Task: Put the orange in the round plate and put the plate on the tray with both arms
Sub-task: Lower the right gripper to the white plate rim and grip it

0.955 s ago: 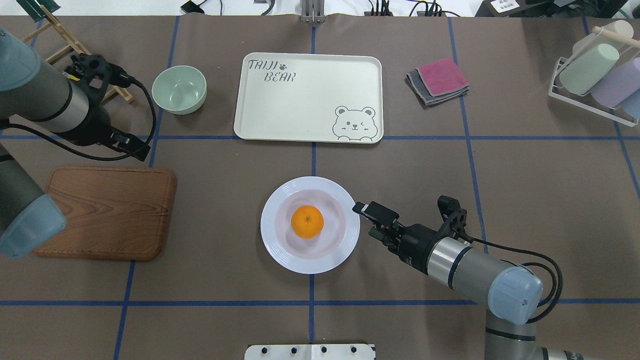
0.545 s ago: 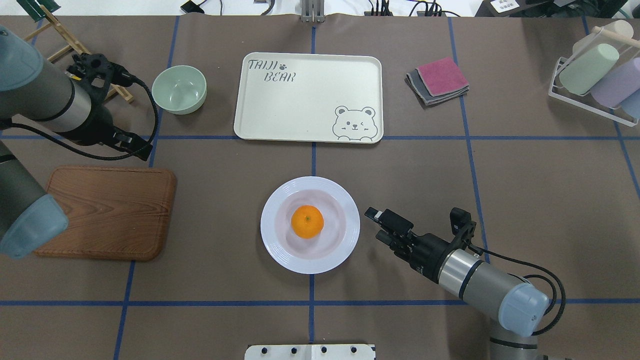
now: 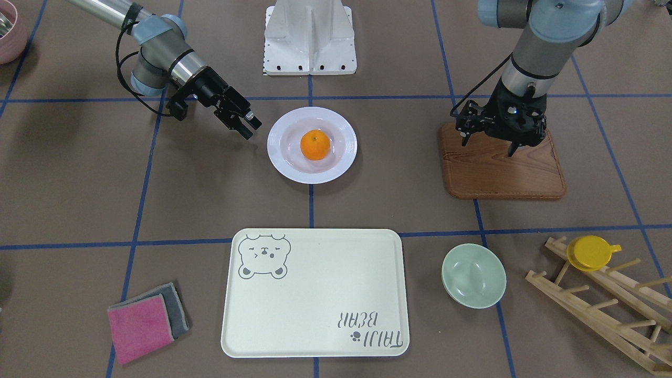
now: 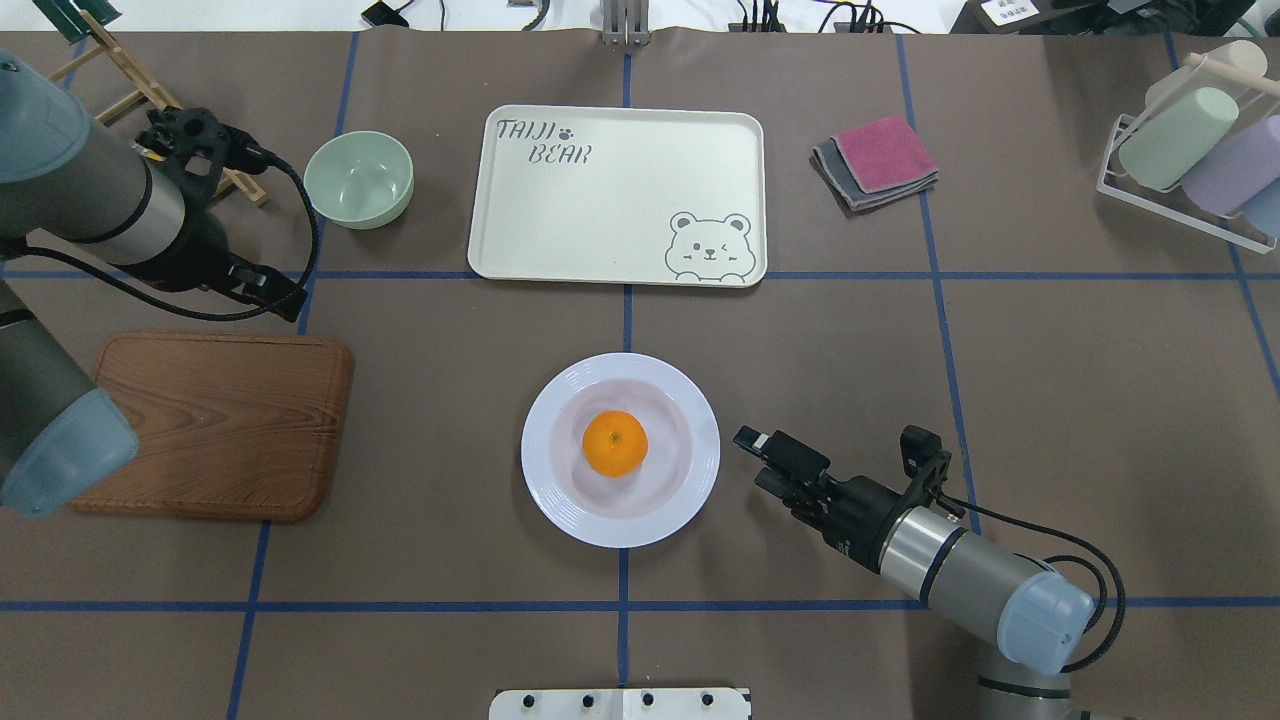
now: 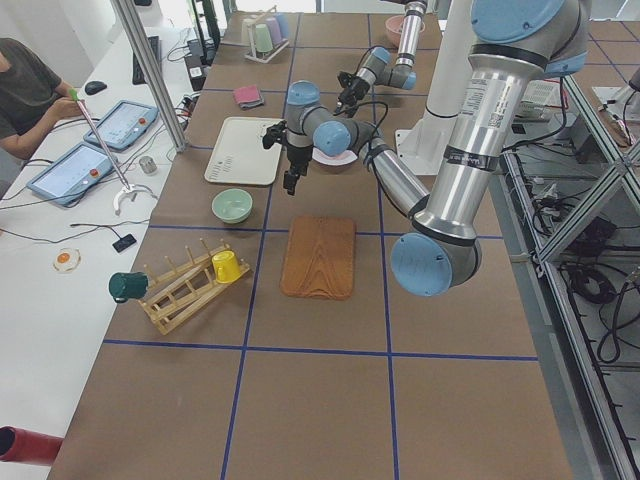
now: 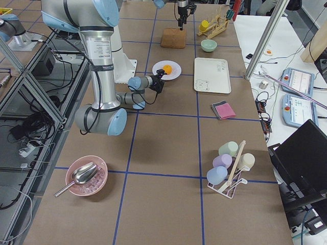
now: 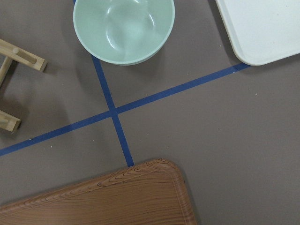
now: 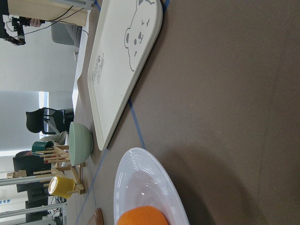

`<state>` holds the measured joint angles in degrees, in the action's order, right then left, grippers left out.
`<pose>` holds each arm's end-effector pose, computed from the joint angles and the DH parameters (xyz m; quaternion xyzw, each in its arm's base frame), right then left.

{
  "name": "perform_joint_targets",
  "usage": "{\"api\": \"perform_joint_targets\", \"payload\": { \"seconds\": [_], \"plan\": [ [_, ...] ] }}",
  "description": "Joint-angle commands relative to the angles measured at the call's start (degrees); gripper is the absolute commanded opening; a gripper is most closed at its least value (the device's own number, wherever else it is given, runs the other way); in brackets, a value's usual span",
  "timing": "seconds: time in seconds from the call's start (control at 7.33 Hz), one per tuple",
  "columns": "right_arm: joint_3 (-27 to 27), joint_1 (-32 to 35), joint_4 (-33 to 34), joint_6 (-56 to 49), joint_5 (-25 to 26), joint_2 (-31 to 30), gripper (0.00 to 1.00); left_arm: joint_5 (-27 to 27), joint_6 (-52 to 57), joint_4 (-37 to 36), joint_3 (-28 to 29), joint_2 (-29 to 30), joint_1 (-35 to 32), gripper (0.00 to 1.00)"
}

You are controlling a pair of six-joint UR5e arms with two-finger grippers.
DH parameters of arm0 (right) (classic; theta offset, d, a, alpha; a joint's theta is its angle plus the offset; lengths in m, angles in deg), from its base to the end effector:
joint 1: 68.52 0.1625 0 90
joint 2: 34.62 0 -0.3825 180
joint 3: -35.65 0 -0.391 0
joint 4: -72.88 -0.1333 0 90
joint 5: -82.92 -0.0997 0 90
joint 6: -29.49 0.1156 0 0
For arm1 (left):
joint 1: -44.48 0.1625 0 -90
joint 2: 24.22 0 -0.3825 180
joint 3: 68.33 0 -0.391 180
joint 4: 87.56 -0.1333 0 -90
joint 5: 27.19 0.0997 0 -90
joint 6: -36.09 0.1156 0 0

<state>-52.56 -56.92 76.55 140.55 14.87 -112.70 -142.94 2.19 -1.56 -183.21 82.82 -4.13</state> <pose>-0.5123 -0.2854 0.3569 0.0660 -0.7401 0.3201 0.5877 0.2985 -0.4643 0.2879 0.1221 0.3603 0.1325 0.9153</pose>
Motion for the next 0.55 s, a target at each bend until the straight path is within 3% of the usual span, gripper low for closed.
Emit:
{"api": "perform_joint_targets", "payload": {
  "seconds": [0.0, 0.41],
  "plan": [
    [0.05, 0.61, 4.92, -0.23, -1.12, 3.61, 0.99, 0.0, -0.3, 0.05, 0.0, 0.01, 0.09, 0.99],
    [0.4, 0.17, 6.35, -0.15, -0.68, 5.05, 0.97, 0.0, -0.39, 0.13, 0.09, -0.08, 0.09, 0.99]
  ]
}}
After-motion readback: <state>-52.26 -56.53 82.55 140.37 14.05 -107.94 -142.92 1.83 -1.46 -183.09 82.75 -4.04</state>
